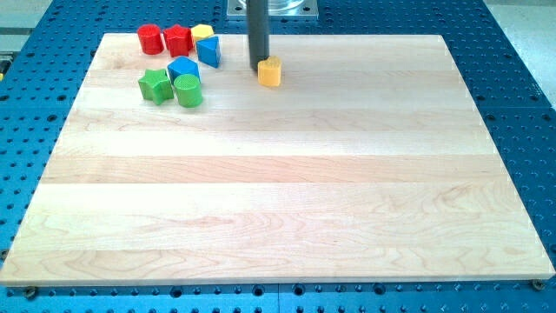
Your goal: Separate the red blocks
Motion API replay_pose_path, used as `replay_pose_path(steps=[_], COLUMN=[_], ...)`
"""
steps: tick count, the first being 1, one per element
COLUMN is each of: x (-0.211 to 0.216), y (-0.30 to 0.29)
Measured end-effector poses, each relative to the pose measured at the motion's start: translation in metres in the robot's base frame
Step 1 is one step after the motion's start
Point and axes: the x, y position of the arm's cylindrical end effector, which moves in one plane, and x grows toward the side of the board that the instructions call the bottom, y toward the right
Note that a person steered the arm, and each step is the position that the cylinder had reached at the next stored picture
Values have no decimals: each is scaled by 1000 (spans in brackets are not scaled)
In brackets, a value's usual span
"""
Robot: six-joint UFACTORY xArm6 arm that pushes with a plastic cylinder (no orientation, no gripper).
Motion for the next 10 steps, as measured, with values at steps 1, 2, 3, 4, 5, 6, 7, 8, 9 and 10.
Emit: replay_pose_path(steps=[1,2,3,4,5,6,7,8,9,10], x=[-53,-60,-59,-55,-24,-48,-63,-62,-63,-63], y=[-7,-45,-89,-107,-110,-87,-94,-125,-162,-187])
